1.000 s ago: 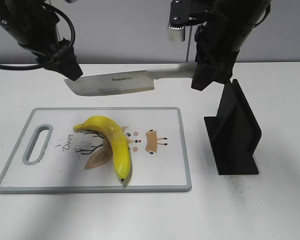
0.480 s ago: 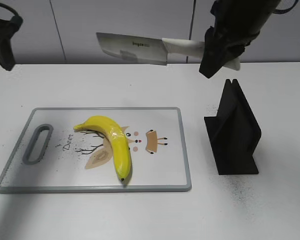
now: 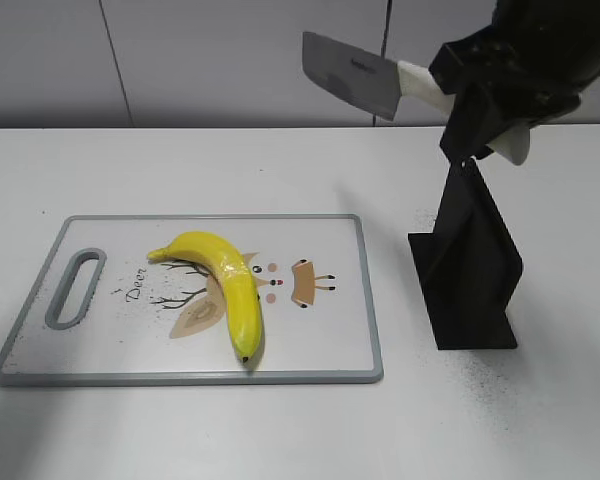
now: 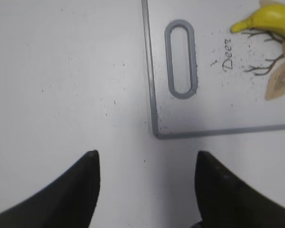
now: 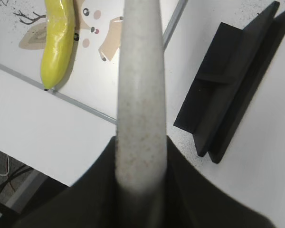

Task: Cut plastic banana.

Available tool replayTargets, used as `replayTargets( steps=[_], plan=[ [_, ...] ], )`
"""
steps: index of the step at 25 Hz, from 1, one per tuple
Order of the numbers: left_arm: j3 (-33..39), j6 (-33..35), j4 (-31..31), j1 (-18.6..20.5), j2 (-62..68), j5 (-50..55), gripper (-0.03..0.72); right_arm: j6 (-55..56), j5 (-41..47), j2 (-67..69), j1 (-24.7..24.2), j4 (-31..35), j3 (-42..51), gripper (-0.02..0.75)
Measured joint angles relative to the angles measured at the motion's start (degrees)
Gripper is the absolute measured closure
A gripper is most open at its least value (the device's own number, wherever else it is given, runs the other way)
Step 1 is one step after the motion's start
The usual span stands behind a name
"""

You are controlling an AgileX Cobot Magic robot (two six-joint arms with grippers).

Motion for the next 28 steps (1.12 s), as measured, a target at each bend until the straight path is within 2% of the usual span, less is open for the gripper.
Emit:
replayTargets(
  steps=[5, 10, 19, 28],
  plan=[
    [10.35, 0.00, 0.04, 0.00, -12.14, 0.10, 0.093, 8.43, -6.33, -8.72, 0.00, -4.85, 10.08, 0.575],
    [19.26, 0.00, 0.04, 0.00, -23.80, -0.74, 0.093, 15.17, -7.99, -14.82, 0.00, -9.96, 16.15, 0.575],
    [32.88, 0.00, 0.60, 0.00, -47.11, -3.17, 0.093, 20.25, -12.76, -19.49, 0.00, -10.46, 26.25, 0.575],
    [39.75, 0.00, 2.42, 0.00, -69.39, -4.23, 0.093, 23.45, -16.86, -19.53, 0.00, -11.38, 32.36, 0.575]
  ],
)
